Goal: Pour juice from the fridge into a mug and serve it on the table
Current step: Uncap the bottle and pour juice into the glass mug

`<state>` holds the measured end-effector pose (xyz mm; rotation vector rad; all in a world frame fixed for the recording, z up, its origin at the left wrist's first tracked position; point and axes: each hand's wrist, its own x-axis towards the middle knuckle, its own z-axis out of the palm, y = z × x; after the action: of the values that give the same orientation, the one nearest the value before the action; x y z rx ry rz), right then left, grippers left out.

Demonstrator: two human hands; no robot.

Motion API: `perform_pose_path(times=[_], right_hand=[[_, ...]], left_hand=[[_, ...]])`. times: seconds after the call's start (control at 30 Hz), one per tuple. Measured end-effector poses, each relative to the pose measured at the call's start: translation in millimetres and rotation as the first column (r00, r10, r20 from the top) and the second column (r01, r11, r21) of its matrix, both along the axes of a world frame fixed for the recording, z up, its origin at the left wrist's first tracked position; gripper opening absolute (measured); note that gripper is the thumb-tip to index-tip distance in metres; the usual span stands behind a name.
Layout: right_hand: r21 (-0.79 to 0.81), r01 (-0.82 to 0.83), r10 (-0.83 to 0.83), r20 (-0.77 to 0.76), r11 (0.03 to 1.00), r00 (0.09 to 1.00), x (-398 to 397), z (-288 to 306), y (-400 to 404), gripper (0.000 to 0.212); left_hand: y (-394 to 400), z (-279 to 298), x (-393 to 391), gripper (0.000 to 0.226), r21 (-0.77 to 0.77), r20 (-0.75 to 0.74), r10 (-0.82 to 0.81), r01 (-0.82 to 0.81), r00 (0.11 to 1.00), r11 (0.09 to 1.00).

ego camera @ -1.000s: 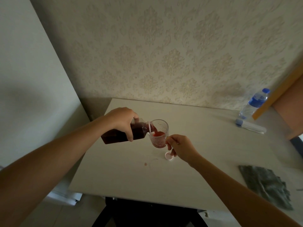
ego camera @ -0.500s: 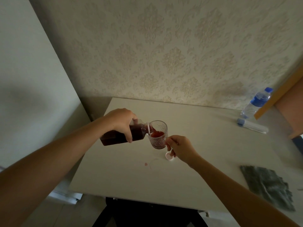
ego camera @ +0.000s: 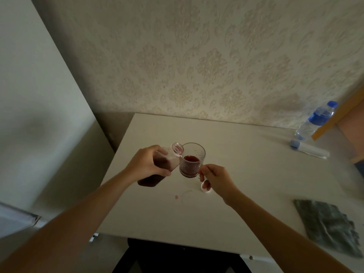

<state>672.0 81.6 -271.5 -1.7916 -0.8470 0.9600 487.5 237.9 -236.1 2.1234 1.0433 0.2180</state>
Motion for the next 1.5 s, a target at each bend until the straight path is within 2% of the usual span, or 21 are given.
perform_pose_path(times=[0.1, 0.33, 0.6, 0.87, 1.0, 1.13, 1.2, 1.23, 1.3, 1.33, 1.43, 1.5], right_hand=[[-0.011, -0.005, 0.004, -0.038, 1.0, 0.999, -2, -12, 5, 0.027], [-0.1, 0.008, -0.013, -0.058, 0.995, 0.998, -13, -64, 13, 0.03], [-0.134, 0.068, -0.08, -0.087, 0.989, 0.993, -17, -109, 22, 0.028], [-0.142, 0.031, -0.042, -0.075, 0.989, 0.996, -10, -125, 19, 0.027], [-0.171, -0.021, 0.008, -0.076, 0.985, 0.997, -5, -125, 12, 0.021], [-0.259, -0.076, 0.108, 0.112, 0.963, 0.988, 6, -118, 6, 0.019], [-0.23, 0.035, 0.016, 0.214, 0.972, 0.977, 12, -113, 2, 0.02], [-0.215, 0.087, -0.023, 0.283, 0.973, 0.959, 15, -113, -1, 0.027], [-0.217, 0.135, -0.02, 0.463, 0.967, 0.886, 20, -113, -5, 0.04], [-0.201, 0.172, -0.047, 0.511, 0.964, 0.858, 22, -113, -5, 0.04], [-0.137, 0.298, -0.2, 0.48, 0.945, 0.854, 30, -118, -1, 0.032], [-0.227, 0.223, -0.077, 0.515, 0.948, 0.854, 38, -127, 1, 0.038]], left_hand=[[-6, -26, -4, 0.06, -0.103, 0.15, 0.136, -0.121, 0.979, 0.987], [-16, -70, -16, 0.048, -0.195, 0.306, 0.317, -0.266, 0.898, 0.944], [-17, -94, -34, 0.055, -0.247, 0.27, 0.337, -0.273, 0.902, 0.93], [-17, -100, -38, 0.064, -0.283, 0.248, 0.34, -0.268, 0.907, 0.921], [-18, -101, -37, 0.066, -0.302, 0.242, 0.346, -0.268, 0.907, 0.915], [-18, -100, -35, 0.071, -0.298, 0.216, 0.33, -0.26, 0.919, 0.918], [-19, -100, -35, 0.069, -0.305, 0.223, 0.331, -0.257, 0.917, 0.917], [-19, -100, -35, 0.068, -0.311, 0.228, 0.335, -0.257, 0.914, 0.915], [-19, -100, -34, 0.069, -0.323, 0.238, 0.336, -0.252, 0.912, 0.912], [-19, -100, -33, 0.069, -0.326, 0.239, 0.331, -0.246, 0.913, 0.913], [-19, -102, -33, 0.068, -0.329, 0.246, 0.318, -0.23, 0.916, 0.916], [-20, -103, -33, 0.067, -0.326, 0.25, 0.313, -0.225, 0.916, 0.918]])
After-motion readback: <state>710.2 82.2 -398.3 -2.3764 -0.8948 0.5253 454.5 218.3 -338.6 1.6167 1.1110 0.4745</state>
